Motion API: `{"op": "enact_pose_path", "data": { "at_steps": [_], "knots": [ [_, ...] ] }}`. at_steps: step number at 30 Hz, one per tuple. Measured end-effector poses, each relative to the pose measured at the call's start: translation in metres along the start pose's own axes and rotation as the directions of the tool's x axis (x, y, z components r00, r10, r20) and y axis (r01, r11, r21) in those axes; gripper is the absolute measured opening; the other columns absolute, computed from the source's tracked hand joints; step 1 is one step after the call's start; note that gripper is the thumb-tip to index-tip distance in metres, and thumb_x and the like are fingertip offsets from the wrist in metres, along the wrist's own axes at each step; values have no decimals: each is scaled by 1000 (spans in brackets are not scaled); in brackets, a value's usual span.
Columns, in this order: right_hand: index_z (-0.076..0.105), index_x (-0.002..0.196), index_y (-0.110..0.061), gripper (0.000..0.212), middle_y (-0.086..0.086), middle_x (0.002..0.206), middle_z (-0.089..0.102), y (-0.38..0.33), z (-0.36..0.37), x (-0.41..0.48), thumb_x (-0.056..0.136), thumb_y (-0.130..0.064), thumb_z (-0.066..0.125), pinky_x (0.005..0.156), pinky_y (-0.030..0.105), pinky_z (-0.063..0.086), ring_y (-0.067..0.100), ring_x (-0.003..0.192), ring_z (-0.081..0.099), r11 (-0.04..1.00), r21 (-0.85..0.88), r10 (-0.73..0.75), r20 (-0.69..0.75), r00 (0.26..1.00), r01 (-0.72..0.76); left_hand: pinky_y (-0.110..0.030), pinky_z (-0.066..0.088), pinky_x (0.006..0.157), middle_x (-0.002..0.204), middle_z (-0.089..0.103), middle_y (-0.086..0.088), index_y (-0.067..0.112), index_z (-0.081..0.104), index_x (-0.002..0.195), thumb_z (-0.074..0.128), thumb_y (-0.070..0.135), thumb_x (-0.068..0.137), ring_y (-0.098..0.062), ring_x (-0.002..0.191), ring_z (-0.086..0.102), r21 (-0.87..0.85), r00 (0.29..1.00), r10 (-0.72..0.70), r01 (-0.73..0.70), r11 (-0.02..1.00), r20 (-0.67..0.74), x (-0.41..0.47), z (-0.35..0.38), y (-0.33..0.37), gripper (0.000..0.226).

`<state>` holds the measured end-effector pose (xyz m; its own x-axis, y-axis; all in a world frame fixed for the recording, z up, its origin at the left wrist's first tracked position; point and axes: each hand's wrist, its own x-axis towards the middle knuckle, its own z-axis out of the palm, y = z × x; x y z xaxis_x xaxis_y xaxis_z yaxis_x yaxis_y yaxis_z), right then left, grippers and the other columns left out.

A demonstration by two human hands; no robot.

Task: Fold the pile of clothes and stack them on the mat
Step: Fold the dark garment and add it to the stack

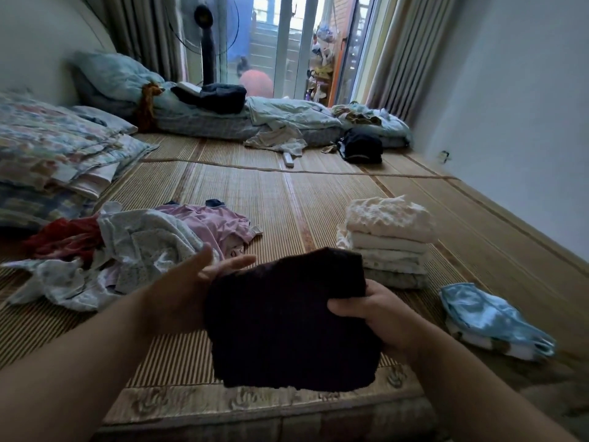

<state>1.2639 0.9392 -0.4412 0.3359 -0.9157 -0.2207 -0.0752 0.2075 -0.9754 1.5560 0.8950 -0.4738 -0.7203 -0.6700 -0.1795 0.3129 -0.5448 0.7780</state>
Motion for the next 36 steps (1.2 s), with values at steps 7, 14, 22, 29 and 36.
{"op": "enact_pose_path", "data": {
  "at_steps": [7, 14, 22, 29, 36],
  "knots": [
    [67, 100, -8, 17, 9, 91, 75, -2, -46, -24, 83, -4, 65, 67, 31, 57, 25, 85, 72, 992, 86, 108, -207, 972, -92, -41, 58, 76, 109, 68, -27, -6, 71, 104, 93, 16, 45, -36, 97, 69, 39, 997, -74, 76, 996, -38, 58, 62, -52, 67],
    [65, 104, -5, 20, 6, 78, 75, 16, -157, -69, 84, -11, 67, 60, 29, 55, 21, 72, 73, 989, 30, 138, -539, 831, -144, -44, 58, 75, 99, 72, -21, 3, 61, 113, 69, 18, 81, -36, 90, 71, 261, 922, -139, 243, 934, -361, 166, 161, -67, 37],
    [63, 87, -6, 1, 11, 69, 73, -9, -259, -80, 87, -7, 63, 47, 28, 55, 24, 59, 71, 997, 64, 83, -698, 711, -54, -46, 52, 89, 88, 71, -18, 3, 63, 105, 55, 25, 86, -35, 87, 66, 199, 916, -162, 247, 948, -368, 279, 224, -55, 30],
    [61, 93, -4, 8, 17, 93, 72, -73, -301, 14, 89, -11, 61, 63, 38, 59, 30, 80, 71, 996, 57, -19, -573, 819, 63, -36, 58, 68, 73, 71, -11, 6, 62, 93, 50, 26, 90, -25, 64, 69, 341, 881, 119, 50, 939, -458, 336, 203, 45, 24],
    [64, 111, 0, 33, 15, 100, 70, -79, -299, 150, 83, -17, 70, 84, 42, 56, 30, 89, 68, 988, -129, -7, -569, 822, -81, -38, 59, 60, 84, 67, -16, 5, 60, 100, 52, 26, 93, -28, 63, 68, 453, 708, 225, 148, 879, -669, 375, 121, 88, 23]
  ]
}}
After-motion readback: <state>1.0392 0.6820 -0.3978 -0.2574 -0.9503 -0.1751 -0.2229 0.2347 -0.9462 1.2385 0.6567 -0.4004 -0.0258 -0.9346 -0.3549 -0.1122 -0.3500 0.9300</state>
